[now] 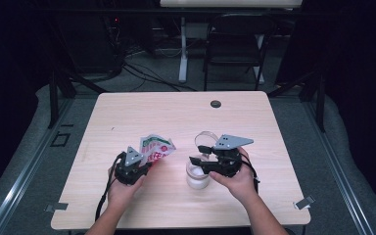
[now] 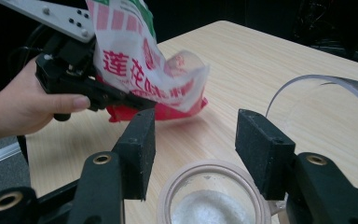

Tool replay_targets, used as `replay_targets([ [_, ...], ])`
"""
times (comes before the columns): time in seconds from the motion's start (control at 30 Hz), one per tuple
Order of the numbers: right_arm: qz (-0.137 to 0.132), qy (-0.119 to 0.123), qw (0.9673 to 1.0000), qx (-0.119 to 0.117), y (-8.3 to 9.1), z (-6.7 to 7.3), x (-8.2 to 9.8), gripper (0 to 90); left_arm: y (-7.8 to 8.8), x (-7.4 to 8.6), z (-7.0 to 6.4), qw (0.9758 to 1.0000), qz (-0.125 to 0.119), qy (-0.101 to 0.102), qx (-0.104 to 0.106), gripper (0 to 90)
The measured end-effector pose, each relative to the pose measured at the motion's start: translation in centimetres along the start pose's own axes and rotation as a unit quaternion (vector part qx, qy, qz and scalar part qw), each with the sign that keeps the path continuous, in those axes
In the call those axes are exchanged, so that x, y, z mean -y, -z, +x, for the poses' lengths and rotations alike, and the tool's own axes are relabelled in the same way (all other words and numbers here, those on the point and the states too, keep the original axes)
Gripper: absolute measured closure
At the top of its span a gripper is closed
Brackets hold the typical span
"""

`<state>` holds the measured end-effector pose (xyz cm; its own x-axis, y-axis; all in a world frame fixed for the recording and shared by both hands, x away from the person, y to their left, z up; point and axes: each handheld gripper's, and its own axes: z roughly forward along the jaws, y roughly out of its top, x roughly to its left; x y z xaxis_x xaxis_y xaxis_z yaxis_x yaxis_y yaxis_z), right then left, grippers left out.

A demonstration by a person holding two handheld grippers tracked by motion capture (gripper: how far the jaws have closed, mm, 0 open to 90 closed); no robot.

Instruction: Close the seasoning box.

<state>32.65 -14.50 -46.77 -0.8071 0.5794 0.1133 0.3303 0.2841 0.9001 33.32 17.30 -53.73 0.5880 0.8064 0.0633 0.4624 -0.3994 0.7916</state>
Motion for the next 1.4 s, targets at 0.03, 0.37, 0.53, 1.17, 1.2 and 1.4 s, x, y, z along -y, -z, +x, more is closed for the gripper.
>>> replay_targets([
  [0.03, 0.0, 0.0, 1.0, 0.001, 0.0, 0.0, 0.0, 47.6, 0.2, 0.0, 0.2, 1.0, 0.001, 0.0, -0.005, 75.1],
  [0.37, 0.004, 0.001, 1.0, 0.003, 0.0, -0.1, 0.0, 49.3, 2.6, 1.1, 3.5, 0.9983, 0.008, 0.026, -0.052, 74.8],
  [0.53, 0.006, 0.004, 1.0, 0.003, 0.0, -0.1, 0.0, 50.7, 3.3, 1.5, 4.5, 0.997, 0.006, 0.039, -0.067, 74.8],
  [1.17, 0.017, 0.008, 0.9998, -0.003, 0.1, -0.2, 0.2, 60.1, 3.8, 4.9, 7.6, 0.9881, 0.017, 0.102, -0.114, 74.6],
  [1.2, 0.015, 0.006, 0.9999, -0.002, 0.1, -0.2, 0.2, 60.1, 3.7, 5.0, 7.6, 0.9877, 0.018, 0.104, -0.115, 74.6],
  [1.4, 0.015, 0.006, 0.9999, -0.003, 0.1, -0.2, 0.2, 60.0, 3.5, 5.3, 7.9, 0.9861, 0.023, 0.111, -0.121, 74.5],
])
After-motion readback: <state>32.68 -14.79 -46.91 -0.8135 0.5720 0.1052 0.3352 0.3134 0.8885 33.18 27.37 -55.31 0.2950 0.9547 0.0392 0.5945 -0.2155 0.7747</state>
